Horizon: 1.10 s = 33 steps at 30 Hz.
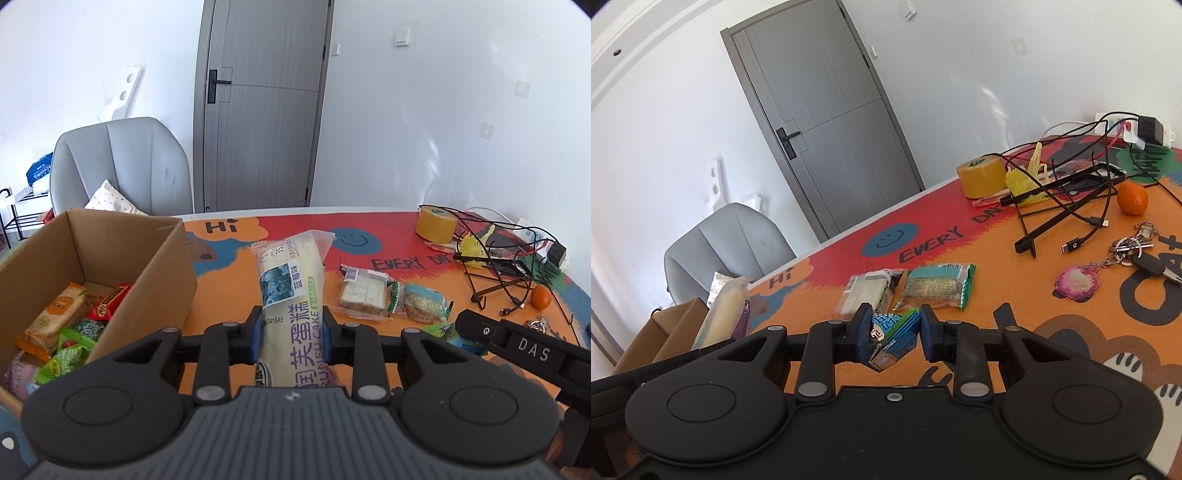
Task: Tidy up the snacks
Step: 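Carry both snacks over the cardboard box and open both tools to drop them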
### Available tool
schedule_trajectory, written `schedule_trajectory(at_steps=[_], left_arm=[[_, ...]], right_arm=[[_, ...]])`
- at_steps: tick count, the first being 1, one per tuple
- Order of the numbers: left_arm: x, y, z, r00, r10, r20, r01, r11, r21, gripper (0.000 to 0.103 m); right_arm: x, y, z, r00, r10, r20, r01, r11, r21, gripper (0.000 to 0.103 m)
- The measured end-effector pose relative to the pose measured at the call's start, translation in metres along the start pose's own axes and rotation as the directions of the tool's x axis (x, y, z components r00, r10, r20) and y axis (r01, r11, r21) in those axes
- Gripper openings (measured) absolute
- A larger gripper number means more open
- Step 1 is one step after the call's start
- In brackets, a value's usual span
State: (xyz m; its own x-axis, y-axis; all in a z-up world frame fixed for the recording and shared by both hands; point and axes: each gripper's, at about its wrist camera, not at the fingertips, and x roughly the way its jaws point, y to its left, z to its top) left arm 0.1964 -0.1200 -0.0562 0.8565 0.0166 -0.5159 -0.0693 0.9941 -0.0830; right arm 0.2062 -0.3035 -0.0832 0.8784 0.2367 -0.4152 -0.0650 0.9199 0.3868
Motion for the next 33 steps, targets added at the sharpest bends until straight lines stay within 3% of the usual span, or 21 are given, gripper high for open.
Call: schedule_trajectory(at_steps=[16, 33], left_arm=[[-0.048, 0.021, 0.008, 0.993, 0.042, 0.111, -0.04, 0.999, -0.026, 0.029], [-0.071, 0.088, 0.016, 0.98, 0.129, 0.151, -0.111, 0.987, -0.117, 0.029]], right_arm=[[-0.037, 0.032, -0.001, 0.996, 0.045, 0.07, -0.043, 0.999, -0.034, 0.029], [-0.038, 0.092, -0.005, 0.989, 0.127, 0.078, -0.118, 0.987, -0.105, 0.029]])
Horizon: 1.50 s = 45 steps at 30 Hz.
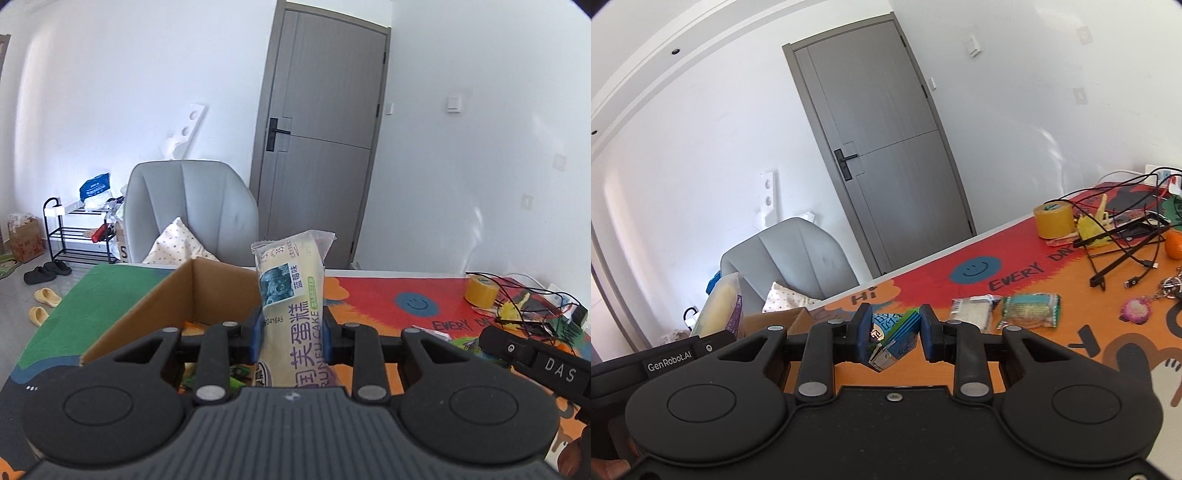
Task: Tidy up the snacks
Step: 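Carry both snacks over the cardboard box and open both tools to drop them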
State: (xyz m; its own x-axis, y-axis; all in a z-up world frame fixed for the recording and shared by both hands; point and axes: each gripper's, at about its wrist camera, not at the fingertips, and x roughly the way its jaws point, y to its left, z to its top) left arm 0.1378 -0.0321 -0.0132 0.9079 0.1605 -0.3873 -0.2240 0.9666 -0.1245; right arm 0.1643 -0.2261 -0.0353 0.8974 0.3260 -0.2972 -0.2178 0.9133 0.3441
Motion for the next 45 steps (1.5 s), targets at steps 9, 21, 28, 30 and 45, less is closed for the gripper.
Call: schedule_trajectory(at_steps=[9, 21, 28, 30, 45], left_arm=[[0.006, 0.038, 0.007, 0.999, 0.042, -0.005, -0.042, 0.998, -0.042, 0.029], [0.03, 0.073, 0.012, 0.995, 0.081, -0.049, -0.085, 0.994, -0.071, 0.029], [0.045, 0.08, 0.013, 0.996, 0.045, -0.081, -0.051, 0.996, -0.071, 0.033], [0.045, 0.081, 0.014, 0.997, 0.033, -0.077, -0.038, 0.997, -0.063, 0.034], [0.032, 0.112, 0.025, 0.995, 0.073, -0.071, -0.081, 0.99, -0.118, 0.055]], right_arm=[[0.014, 0.03, -0.002, 0.999, 0.036, -0.013, -0.036, 0.999, -0.027, 0.029], [0.039, 0.065, -0.002, 0.995, 0.085, -0.043, -0.088, 0.994, -0.063, 0.029], [0.051, 0.078, -0.001, 0.994, 0.094, -0.059, -0.099, 0.992, -0.081, 0.029], [0.054, 0.082, -0.001, 0.993, 0.098, -0.064, -0.103, 0.991, -0.085, 0.029], [0.076, 0.122, 0.0, 0.983, 0.153, -0.104, -0.165, 0.979, -0.121, 0.04]])
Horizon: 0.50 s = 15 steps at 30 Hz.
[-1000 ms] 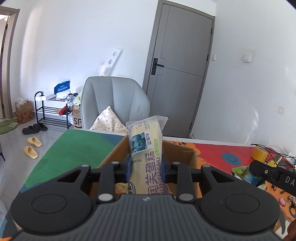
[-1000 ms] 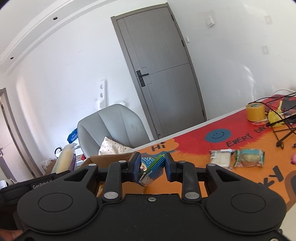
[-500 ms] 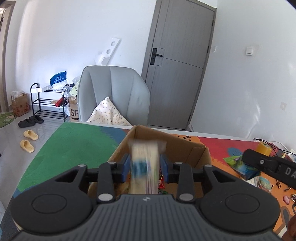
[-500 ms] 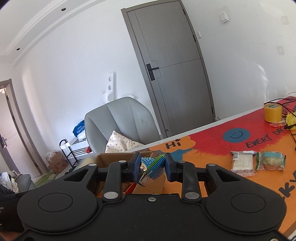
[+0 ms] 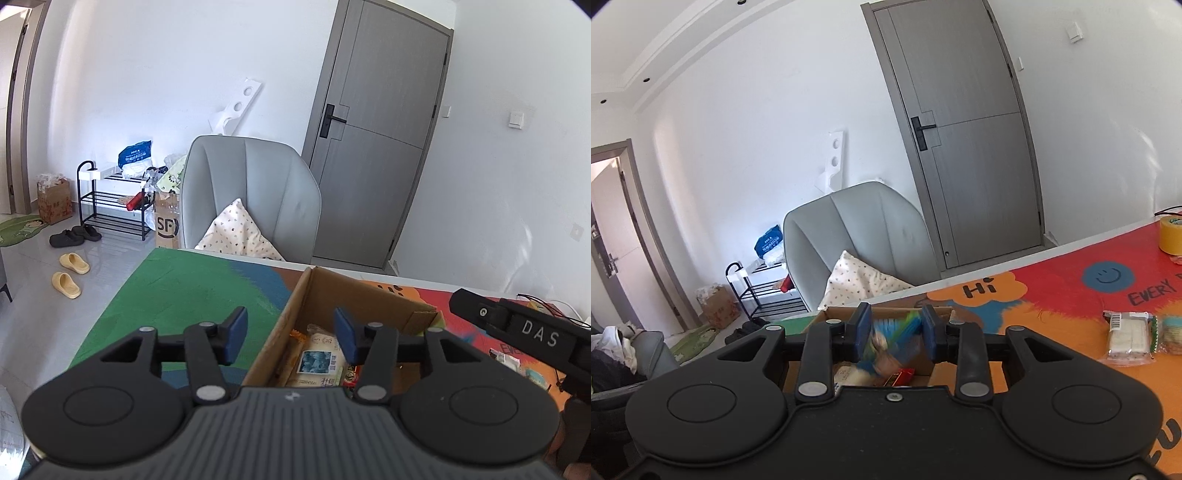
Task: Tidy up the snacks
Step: 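Carry both snacks over the cardboard box and open both tools to drop them, then move both tools back from the box toward the last snacks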
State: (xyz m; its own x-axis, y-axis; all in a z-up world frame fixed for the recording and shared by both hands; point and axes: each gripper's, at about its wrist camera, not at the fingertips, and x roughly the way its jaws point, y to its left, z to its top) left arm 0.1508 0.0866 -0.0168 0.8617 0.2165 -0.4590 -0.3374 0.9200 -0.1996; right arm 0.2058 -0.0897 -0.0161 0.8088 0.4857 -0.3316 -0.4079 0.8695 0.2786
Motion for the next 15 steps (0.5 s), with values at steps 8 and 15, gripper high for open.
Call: schedule_trajectory(at_steps=[8, 15], left_arm=[[-0.006, -0.015, -0.003, 1.0, 0.009, 0.01, -0.009, 1.0, 0.013, 0.083], [-0.014, -0.042, -0.015, 1.0, -0.014, 0.014, 0.013, 0.999, 0.052, 0.096]], right_arm=[[-0.021, -0.018, -0.007, 0.999, -0.045, 0.006, 0.045, 0.999, 0.024, 0.055], [-0.043, -0.044, -0.011, 0.995, -0.097, 0.022, 0.095, 0.994, 0.061, 0.068]])
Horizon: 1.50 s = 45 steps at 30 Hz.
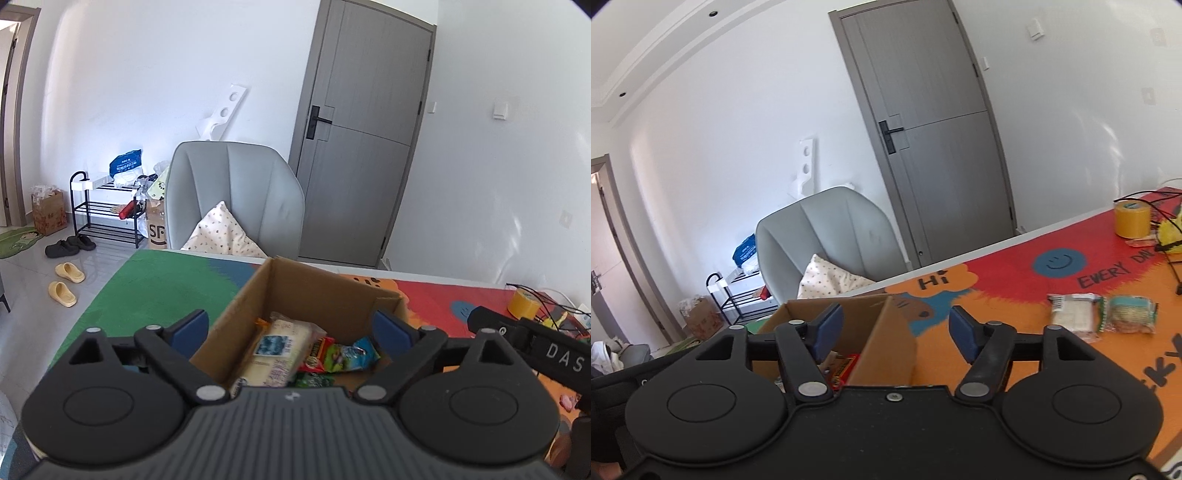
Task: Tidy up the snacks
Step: 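Move both tools back from the box toward the last snacks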
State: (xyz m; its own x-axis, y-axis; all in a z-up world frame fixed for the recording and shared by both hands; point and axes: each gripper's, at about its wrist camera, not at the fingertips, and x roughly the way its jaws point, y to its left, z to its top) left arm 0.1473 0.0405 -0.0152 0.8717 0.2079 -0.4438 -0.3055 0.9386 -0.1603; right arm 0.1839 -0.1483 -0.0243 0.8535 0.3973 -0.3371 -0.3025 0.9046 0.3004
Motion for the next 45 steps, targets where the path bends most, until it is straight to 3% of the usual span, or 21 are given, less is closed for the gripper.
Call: schedule_trajectory(at_steps=[16, 32, 45], left_arm=[[-0.013, -0.055, -0.017, 0.998, -0.055, -0.01, 0.056, 0.997, 0.05, 0.103], [-0.016, -0.112, -0.031, 0.993, -0.112, -0.022, 0.114, 0.988, 0.107, 0.103], [0.005, -0.156, -0.047, 0.987, -0.143, -0.069, 0.152, 0.977, 0.148, 0.103]], right_arm=[[-0.04, -0.051, 0.0, 0.996, -0.081, 0.046, 0.079, 0.996, 0.047, 0.088], [-0.068, -0.114, -0.005, 0.985, -0.162, 0.06, 0.155, 0.981, 0.113, 0.091], [-0.072, -0.168, -0.012, 0.97, -0.238, 0.039, 0.227, 0.956, 0.184, 0.091]])
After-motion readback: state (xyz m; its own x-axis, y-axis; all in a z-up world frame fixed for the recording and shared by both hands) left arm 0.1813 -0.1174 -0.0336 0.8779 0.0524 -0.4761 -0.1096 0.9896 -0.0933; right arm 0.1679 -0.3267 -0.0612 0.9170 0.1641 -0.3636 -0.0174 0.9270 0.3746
